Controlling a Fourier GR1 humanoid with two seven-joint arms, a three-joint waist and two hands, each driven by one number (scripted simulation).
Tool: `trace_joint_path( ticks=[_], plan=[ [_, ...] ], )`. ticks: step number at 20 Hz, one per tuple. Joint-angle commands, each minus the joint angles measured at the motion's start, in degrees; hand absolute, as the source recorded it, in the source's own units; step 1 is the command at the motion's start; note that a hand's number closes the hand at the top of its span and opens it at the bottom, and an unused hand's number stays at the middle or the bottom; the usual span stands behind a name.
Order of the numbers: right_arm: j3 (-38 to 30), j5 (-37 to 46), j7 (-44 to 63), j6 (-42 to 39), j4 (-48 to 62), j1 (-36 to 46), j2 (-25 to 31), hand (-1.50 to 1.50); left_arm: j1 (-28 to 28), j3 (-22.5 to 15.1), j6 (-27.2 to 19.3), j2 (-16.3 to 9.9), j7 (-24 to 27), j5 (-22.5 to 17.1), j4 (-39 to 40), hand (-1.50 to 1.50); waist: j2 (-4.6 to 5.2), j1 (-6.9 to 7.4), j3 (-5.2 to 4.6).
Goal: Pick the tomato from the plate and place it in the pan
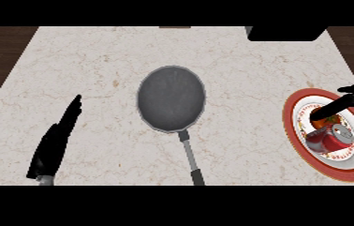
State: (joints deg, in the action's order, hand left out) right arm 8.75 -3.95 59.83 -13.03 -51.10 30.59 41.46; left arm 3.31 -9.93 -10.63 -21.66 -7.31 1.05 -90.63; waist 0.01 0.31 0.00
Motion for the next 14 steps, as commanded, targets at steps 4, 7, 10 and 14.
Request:
trace_joint_path(
  ticks=[4,7,10,14],
  plan=[
    [-1.1,2.61,5.26,-1.95,1.92,0.8,-2.4,-1.5,-1.14,1.63,2.33,1.01,-1.68,0.51,-0.46,0.0,0.01,0.02,0.0],
    [-1.38,4.43,3.71,-0.31,0.77,-1.16,-4.36,-1.5,0.65,2.48,2.06,1.47,-0.31,2.33,-0.57,0.0,-0.04,-0.11,0.0],
    [-1.02,5.7,0.23,-0.36,1.43,-4.59,-4.74,-1.5,2.82,0.59,0.16,3.39,-1.33,4.58,-3.24,0.0,-0.05,-0.07,0.01],
    [-5.47,6.91,-2.52,-2.22,7.62,-0.21,-4.39,-1.5,1.36,2.68,1.87,4.58,0.28,4.64,-1.31,0.0,0.05,0.15,0.02]
  ],
)
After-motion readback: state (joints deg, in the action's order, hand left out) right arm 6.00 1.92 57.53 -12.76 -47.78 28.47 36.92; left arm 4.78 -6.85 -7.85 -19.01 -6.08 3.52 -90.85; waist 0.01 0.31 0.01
